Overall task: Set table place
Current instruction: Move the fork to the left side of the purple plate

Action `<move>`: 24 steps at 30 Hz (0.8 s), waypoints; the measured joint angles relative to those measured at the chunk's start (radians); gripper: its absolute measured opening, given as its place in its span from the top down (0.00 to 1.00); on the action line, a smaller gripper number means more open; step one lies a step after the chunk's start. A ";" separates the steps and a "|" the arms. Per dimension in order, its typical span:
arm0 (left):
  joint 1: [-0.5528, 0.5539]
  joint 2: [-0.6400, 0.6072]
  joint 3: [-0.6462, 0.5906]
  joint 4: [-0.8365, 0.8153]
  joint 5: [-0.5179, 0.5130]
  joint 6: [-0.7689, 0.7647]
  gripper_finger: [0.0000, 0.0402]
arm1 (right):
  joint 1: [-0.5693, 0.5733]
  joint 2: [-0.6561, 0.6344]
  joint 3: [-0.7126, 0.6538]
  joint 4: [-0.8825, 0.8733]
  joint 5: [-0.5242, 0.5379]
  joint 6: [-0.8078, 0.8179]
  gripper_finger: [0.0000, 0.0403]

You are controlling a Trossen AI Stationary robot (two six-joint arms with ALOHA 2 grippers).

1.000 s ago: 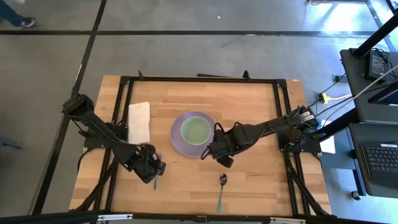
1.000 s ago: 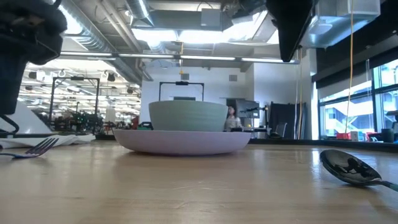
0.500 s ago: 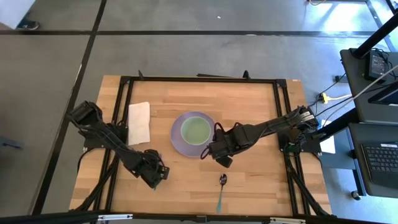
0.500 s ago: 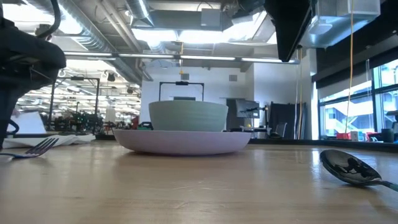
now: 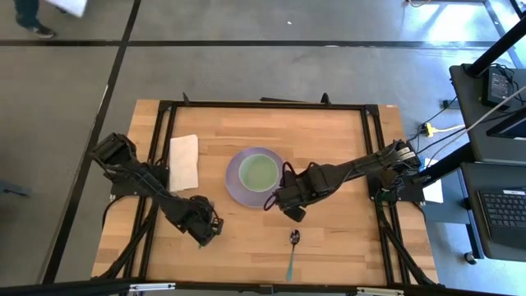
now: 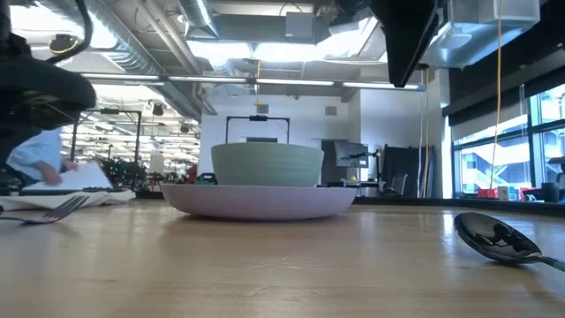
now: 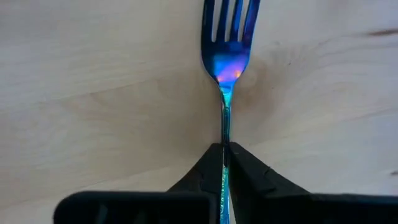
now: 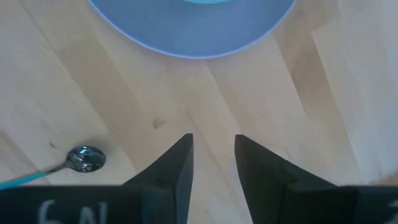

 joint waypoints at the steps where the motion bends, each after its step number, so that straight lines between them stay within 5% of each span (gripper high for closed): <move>1: 0.007 -0.007 0.000 0.004 0.002 0.000 0.97 | 0.000 0.000 0.000 0.002 0.000 0.000 0.70; 6: 0.042 -0.066 0.039 -0.068 -0.152 -0.002 0.99 | 0.000 0.000 0.000 0.005 0.000 -0.001 0.70; 14: 0.186 -0.138 0.067 -0.401 -0.195 0.065 0.99 | 0.000 0.000 0.000 0.010 0.001 -0.002 0.70; 24: 0.489 -0.146 0.068 -0.322 -0.232 0.417 0.99 | 0.003 0.000 0.000 0.009 0.001 -0.004 0.70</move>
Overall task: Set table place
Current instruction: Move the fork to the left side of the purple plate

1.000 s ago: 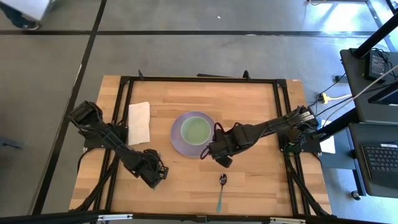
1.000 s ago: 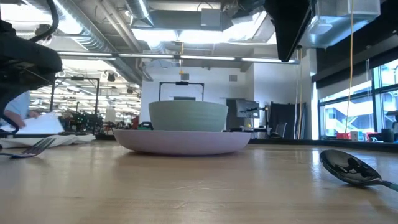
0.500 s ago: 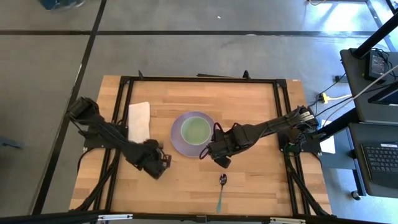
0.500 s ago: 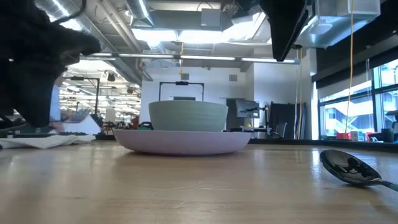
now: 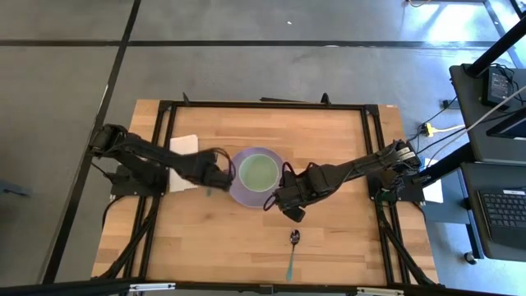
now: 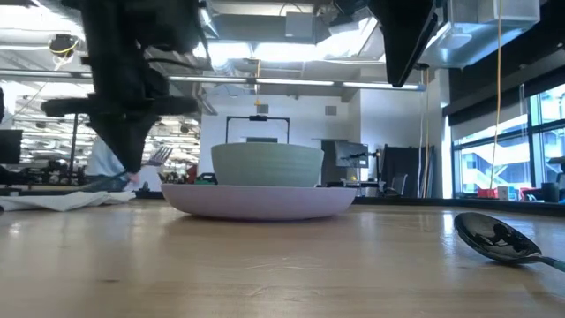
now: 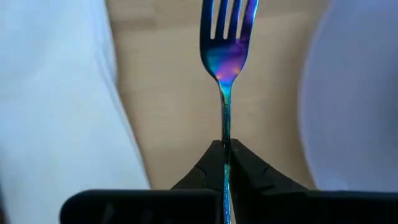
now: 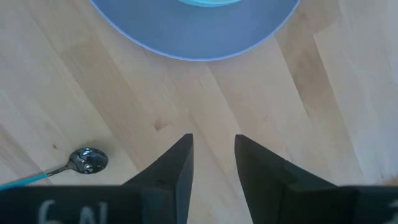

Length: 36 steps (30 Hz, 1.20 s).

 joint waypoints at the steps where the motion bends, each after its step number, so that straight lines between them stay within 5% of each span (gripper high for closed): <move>1: 0.018 0.000 0.000 -0.001 0.002 0.029 0.99 | 0.001 0.000 0.000 0.000 0.000 0.000 0.70; 8: 0.122 0.000 -0.029 0.164 0.072 0.180 0.99 | 0.008 0.000 0.000 0.000 0.000 0.000 0.70; 16: 0.170 0.000 -0.121 0.221 0.152 0.185 0.98 | 0.008 0.000 0.000 -0.002 0.000 -0.026 0.70; 22: 0.165 0.000 -0.185 0.427 0.195 0.153 0.99 | 0.003 0.000 0.000 -0.001 0.000 -0.029 0.70; 36: 0.163 -0.001 -0.209 0.444 0.192 0.156 0.88 | -0.004 0.000 0.000 -0.001 0.000 -0.041 0.70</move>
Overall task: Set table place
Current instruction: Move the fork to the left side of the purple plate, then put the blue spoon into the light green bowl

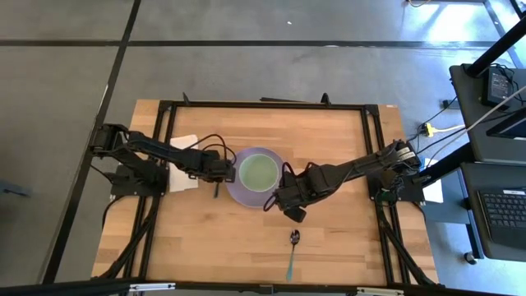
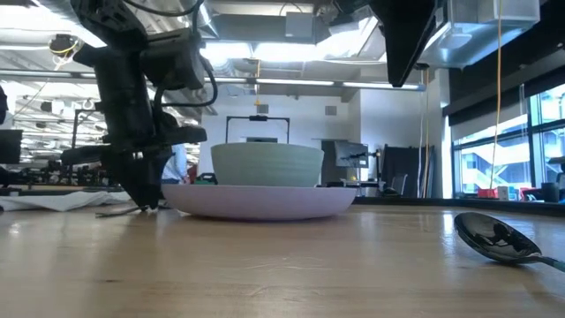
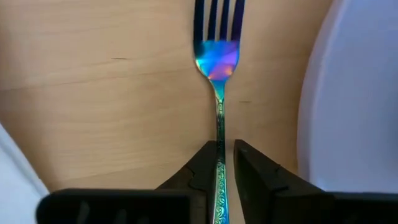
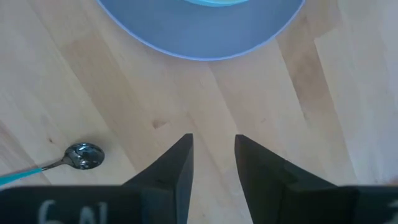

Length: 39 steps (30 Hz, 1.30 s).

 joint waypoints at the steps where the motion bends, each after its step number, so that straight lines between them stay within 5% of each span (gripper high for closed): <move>1: 0.000 0.000 0.006 -0.009 0.004 0.003 0.87 | 0.000 0.000 0.000 0.000 0.000 -0.003 0.70; 11: 0.000 0.000 0.190 -0.290 0.006 0.072 0.81 | 0.014 0.000 0.000 -0.050 -0.085 0.112 0.70; 22: 0.007 0.000 0.552 -0.654 -0.169 0.293 0.82 | 0.199 0.000 0.000 -0.095 -0.218 0.756 0.70; 27: 0.036 0.000 0.707 -0.734 -0.241 0.476 0.85 | 0.234 0.002 -0.048 0.053 -0.217 1.005 0.70; 34: 0.068 0.000 0.914 -0.753 -0.304 0.706 0.87 | 0.322 0.007 -0.173 0.460 -0.214 1.145 0.70; 39: 0.032 -0.001 0.981 -0.747 -0.355 0.734 0.88 | 0.390 0.053 -0.204 0.508 -0.245 1.236 0.74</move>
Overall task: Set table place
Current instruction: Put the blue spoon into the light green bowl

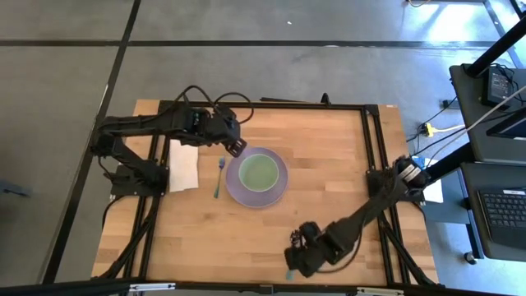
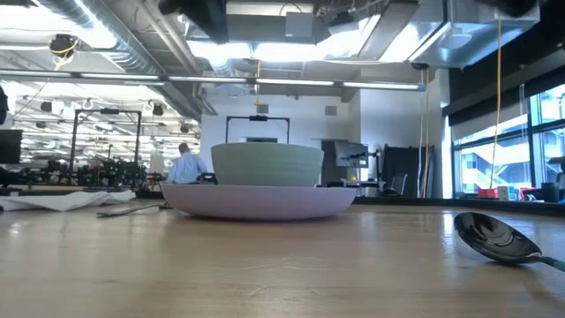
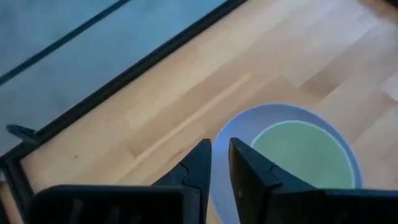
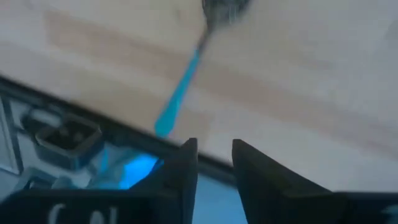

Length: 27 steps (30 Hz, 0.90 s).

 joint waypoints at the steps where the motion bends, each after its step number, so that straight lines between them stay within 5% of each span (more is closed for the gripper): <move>1: -0.007 0.000 0.004 0.001 -0.006 -0.004 0.87 | 0.013 0.009 0.001 0.020 -0.005 0.014 0.75; 8: -0.062 0.000 0.006 0.005 -0.010 -0.028 0.84 | 0.054 0.109 0.003 0.209 0.082 0.011 0.78; 27: -0.126 0.000 0.006 0.002 -0.011 -0.050 0.90 | -0.043 0.221 0.003 0.247 0.073 -0.172 0.73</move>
